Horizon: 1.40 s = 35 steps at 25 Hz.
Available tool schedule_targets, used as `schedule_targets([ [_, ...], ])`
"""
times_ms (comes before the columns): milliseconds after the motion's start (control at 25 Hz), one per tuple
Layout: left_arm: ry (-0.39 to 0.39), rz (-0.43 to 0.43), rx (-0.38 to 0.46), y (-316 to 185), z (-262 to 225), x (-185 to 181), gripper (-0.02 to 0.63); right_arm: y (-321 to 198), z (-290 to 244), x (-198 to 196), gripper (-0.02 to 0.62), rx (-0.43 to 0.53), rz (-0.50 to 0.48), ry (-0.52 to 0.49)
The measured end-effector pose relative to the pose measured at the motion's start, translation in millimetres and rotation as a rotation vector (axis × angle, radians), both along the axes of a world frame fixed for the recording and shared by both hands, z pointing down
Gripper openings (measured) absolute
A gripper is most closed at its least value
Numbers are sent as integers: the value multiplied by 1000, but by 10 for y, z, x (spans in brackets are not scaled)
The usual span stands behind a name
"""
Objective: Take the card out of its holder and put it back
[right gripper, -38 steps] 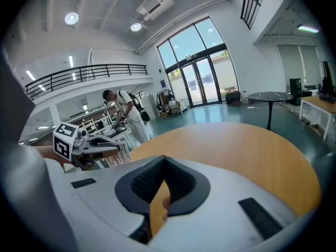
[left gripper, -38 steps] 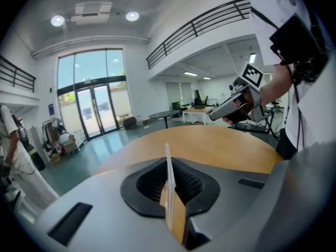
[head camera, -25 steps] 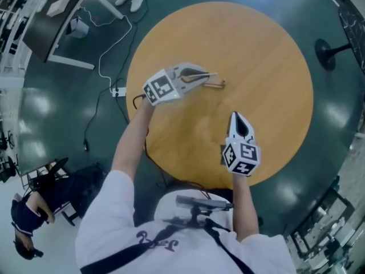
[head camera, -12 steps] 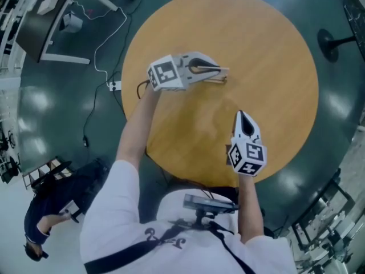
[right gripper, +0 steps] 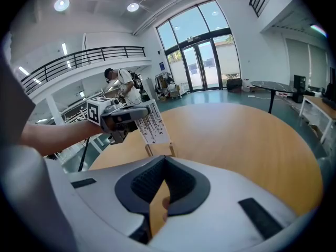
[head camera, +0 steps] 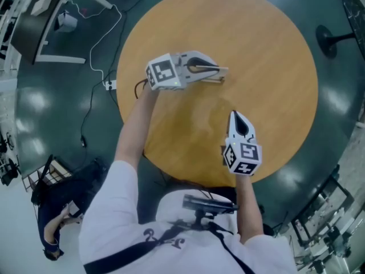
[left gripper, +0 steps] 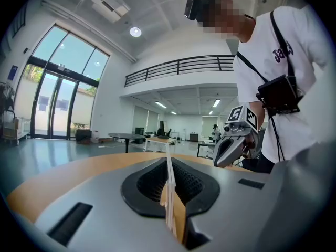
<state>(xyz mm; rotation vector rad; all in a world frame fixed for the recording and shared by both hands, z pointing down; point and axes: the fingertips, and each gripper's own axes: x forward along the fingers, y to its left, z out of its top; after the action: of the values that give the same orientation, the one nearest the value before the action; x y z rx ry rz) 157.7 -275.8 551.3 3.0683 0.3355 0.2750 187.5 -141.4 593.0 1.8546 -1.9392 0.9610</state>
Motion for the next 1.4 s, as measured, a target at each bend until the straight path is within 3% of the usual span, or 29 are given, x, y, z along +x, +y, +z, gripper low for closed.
schedule_targets([
  [440,-79,38,11,107,232,83,26,21,40,49,20,-10,26,-11],
  [680,-83,1,-57,71,365,112,28,49,70,96,20,-15,45,-18],
  [880,-189,22,-25,131,711,57,28,64,57,155,20,-11,63,-13],
  [1120,-207,-42,-75,82,823,68,36,113,65,182,20,-4,62,-13],
  [1240,-219,-99,-76,-20,791,8,83,100,-14,169,20,16,63,-9],
  [1320,-233,-158,-80,-126,805,-85,156,108,-67,176,20,30,66,-4],
  [1400,-248,-212,-93,-198,825,-227,172,145,-116,198,20,44,71,4],
])
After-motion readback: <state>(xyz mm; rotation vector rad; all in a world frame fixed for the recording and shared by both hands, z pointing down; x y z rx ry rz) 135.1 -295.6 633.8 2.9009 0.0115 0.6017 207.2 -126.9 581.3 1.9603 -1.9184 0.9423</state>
